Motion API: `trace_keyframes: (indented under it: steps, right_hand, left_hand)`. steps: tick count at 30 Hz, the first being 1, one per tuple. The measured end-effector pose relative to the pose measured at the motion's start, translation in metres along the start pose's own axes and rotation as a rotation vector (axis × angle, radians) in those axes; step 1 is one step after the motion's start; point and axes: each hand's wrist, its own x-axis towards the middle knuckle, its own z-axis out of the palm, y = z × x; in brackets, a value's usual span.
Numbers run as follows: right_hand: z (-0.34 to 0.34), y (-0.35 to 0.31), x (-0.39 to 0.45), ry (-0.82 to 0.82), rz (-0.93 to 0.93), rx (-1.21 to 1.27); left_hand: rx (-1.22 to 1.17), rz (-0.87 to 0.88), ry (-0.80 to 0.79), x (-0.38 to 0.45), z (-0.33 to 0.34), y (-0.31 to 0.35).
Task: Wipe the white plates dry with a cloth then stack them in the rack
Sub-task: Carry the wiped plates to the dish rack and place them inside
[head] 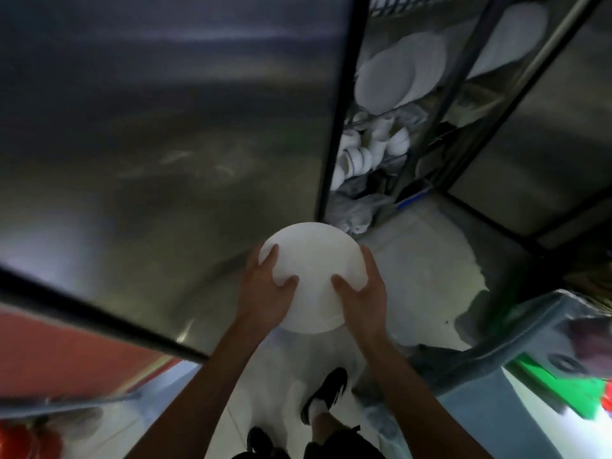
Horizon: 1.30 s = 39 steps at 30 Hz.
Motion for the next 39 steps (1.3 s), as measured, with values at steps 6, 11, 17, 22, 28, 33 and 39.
trace_keyframes:
  steps: [6,11,17,22,28,33,39]
  right_hand:
    - [-0.041,-0.004,0.081,0.137,0.066,0.115]
    - [-0.079,-0.012,0.146,0.164,0.048,0.154]
    - [-0.103,-0.021,0.215,0.242,0.058,0.168]
    - [-0.113,-0.032,0.275,0.304,0.037,0.189]
    - [-0.117,-0.05,0.334,0.365,0.063,0.227]
    - [-0.113,-0.059,0.368,0.334,0.082,0.253]
    - [-0.107,-0.071,0.413,0.235,0.069,0.236]
  left_hand:
    - [-0.002,0.083,-0.047,0.07,0.046,0.069]
    - [-0.059,0.128,-0.054,0.12,0.081,0.122]
    - [0.031,0.223,-0.06,0.178,0.107,0.175]
    - [0.033,0.297,-0.052,0.235,0.123,0.214]
    - [-0.062,0.344,-0.059,0.29,0.137,0.242]
    - [-0.091,0.332,-0.053,0.321,0.136,0.252]
    - [-0.141,0.271,-0.025,0.35,0.139,0.252]
